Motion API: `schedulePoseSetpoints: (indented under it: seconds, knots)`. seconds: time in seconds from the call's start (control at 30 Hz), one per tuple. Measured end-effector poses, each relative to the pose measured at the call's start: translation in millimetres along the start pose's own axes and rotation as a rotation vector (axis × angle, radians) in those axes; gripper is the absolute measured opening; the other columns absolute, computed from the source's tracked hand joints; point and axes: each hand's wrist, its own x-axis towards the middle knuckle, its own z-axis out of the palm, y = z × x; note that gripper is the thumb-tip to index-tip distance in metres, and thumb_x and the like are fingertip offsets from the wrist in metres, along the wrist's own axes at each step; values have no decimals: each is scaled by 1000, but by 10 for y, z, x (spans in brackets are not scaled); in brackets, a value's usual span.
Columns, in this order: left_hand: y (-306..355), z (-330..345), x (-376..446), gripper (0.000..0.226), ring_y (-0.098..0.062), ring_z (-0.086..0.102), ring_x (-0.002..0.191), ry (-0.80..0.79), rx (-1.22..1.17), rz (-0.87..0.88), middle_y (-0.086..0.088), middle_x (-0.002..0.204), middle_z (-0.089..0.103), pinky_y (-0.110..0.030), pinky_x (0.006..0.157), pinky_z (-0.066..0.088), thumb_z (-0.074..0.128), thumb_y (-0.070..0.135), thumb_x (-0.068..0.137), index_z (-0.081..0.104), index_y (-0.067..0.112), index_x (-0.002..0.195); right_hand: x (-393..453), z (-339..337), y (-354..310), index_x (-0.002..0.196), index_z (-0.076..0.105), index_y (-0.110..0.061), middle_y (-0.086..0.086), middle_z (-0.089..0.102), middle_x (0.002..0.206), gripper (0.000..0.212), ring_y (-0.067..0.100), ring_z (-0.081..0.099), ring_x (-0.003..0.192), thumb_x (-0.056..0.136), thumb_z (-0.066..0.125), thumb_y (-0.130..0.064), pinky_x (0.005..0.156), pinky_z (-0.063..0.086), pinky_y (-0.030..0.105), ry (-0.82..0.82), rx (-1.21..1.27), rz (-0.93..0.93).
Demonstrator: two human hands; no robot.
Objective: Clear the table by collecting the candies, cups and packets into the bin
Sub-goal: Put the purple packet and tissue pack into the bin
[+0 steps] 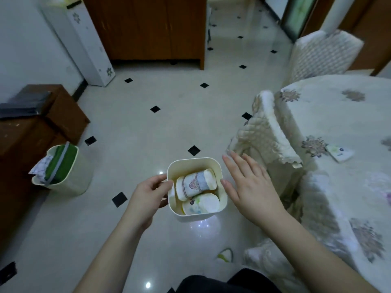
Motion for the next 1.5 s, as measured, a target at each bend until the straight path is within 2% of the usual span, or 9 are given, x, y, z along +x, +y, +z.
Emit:
schedulePoseSetpoints:
  seconds: [0.13,0.33,0.43,0.67,0.83,1.07,1.27,1.4,1.5]
  knots:
    - [306,476,449,21,-11,69,71,-88,33,27,-19,87,71,-22,61,59,63,11,93,78,23,101,242,-38,519,147,28,-29,-2,32,154,61,25,30,139,93,22,-57,110,27,42,25,35,114]
    - [743,1056,885,23,-14,66,69,-164,64,51,-4,82,75,-24,61,58,59,8,96,79,21,99,538,-247,1148,148,25,-32,-4,26,157,64,22,20,144,91,15,-59,114,17,38,96,69,218]
    - [929,1362,1080,22,-17,65,69,-203,77,69,-5,80,75,-23,60,58,59,9,96,78,19,101,647,-391,1520,149,23,-32,-6,23,157,58,21,17,144,96,25,-54,112,11,35,132,63,295]
    - [1264,2158,1479,20,-13,70,70,-416,122,62,-2,84,78,-24,59,57,59,10,97,76,15,107,582,-509,2121,150,18,-33,-6,18,159,57,21,12,146,97,29,-52,116,13,39,142,85,472]
    - [1468,2785,1820,20,-14,69,57,-586,146,70,-1,73,77,-22,48,53,58,8,97,75,14,105,450,-579,2521,149,22,-32,-5,22,158,63,21,15,145,92,15,-57,115,18,42,202,70,650]
    - [1664,3624,2355,27,-11,73,68,-830,233,82,-2,85,80,-20,55,55,61,13,97,81,32,92,461,-632,2805,149,26,-27,0,26,157,60,26,20,144,94,23,-52,115,19,43,242,28,911]
    - [1815,4237,2685,18,-16,67,61,-1012,327,88,-2,78,77,-31,57,56,61,10,97,76,16,105,519,-653,2894,150,19,-31,-4,19,159,62,23,15,145,93,18,-54,115,15,39,228,-14,1108]
    - [1808,4608,2781,18,-15,70,58,-1136,353,70,-2,76,78,-25,50,56,60,7,97,75,16,102,386,-650,2899,151,14,-33,-6,16,159,60,21,12,146,95,18,-54,116,13,39,241,-32,1275]
    - [1734,4876,2821,19,-16,73,67,-1214,413,70,-7,86,79,-25,55,56,61,8,97,73,9,111,222,-605,2854,150,12,-35,-7,15,159,60,19,11,146,94,16,-55,116,13,37,248,-32,1383]
